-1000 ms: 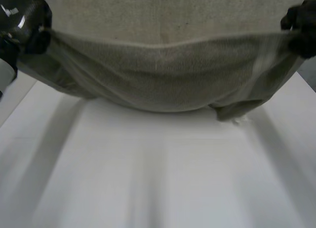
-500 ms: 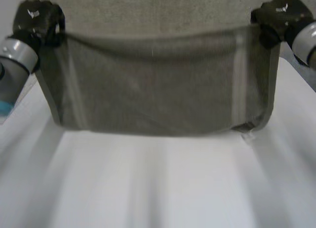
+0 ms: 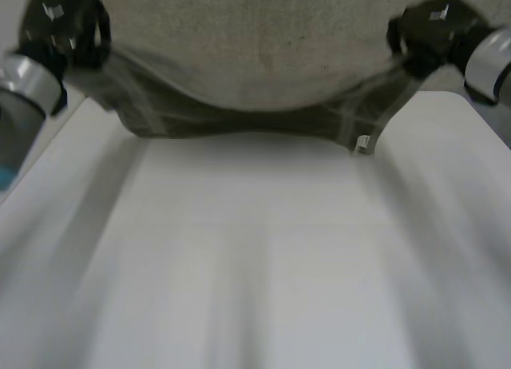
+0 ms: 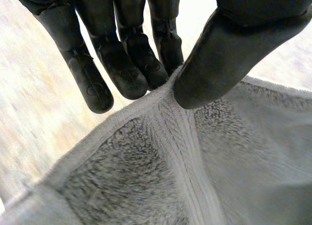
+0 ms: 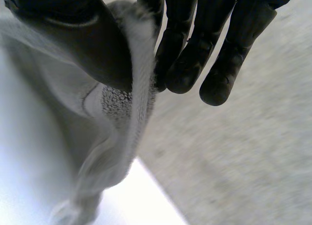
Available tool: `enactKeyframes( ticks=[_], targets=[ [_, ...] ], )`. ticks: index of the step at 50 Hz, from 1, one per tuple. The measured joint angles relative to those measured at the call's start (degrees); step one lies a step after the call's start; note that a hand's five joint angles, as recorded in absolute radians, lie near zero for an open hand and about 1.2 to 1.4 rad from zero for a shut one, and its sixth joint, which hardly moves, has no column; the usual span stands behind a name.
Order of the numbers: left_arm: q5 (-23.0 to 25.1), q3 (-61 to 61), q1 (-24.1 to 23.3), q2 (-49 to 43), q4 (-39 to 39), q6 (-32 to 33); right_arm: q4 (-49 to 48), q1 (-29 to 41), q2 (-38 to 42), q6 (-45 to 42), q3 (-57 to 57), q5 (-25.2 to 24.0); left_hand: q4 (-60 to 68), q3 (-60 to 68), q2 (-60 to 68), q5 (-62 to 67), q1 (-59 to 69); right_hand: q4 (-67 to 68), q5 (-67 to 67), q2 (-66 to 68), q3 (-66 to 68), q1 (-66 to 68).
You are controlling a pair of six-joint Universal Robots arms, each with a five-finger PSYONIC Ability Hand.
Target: Fold the towel.
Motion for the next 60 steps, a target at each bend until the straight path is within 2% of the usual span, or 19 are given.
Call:
enactKeyframes(
  ticks=[7,16,24,29,35,43,52,60],
  targets=[
    [5.6,-17.2,4.1,4.5,4.7,0.1,1.1,-2.8,-3.9,-8.7,13.2,-3.8,0.0,0.0,0.0,0.0,0.0,0.0,0.0,0.0,0.0,0.0],
    [13.2,-31.7,9.5,14.3,7.4,-0.3,1.2,-8.1,-13.3,-11.9,25.9,-7.4,0.0,0.0,0.0,0.0,0.0,0.0,0.0,0.0,0.0,0.0],
    [15.9,-33.9,12.6,19.0,7.4,-2.4,1.2,-12.5,-20.8,-10.9,30.0,-11.3,0.0,0.0,0.0,0.0,0.0,0.0,0.0,0.0,0.0,0.0],
    [15.9,-31.7,12.8,18.1,7.5,-4.8,1.1,-12.9,-19.9,-10.8,29.5,-11.5,0.0,0.0,0.0,0.0,0.0,0.0,0.0,0.0,0.0,0.0],
    [15.5,-27.2,11.5,11.6,7.8,-6.3,0.6,-12.3,-14.4,-11.1,28.6,-10.5,0.0,0.0,0.0,0.0,0.0,0.0,0.0,0.0,0.0,0.0],
    [14.5,-16.7,6.1,-2.9,8.0,-4.8,-4.3,-9.1,-5.4,-10.8,24.7,-6.3,0.0,0.0,0.0,0.7,0.0,0.0,0.0,0.1,0.0,0.0],
    [9.2,-3.1,2.8,-16.8,7.4,0.6,-11.2,-4.6,4.3,-10.7,19.3,0.6,0.0,0.0,0.0,0.8,0.0,0.0,0.0,0.1,0.0,0.0],
    [6.3,7.2,1.2,-25.6,6.4,1.8,-18.0,-0.8,10.1,-10.5,16.5,7.9,0.0,0.0,0.0,0.8,0.0,0.0,0.0,0.1,0.0,0.0]
  ],
)
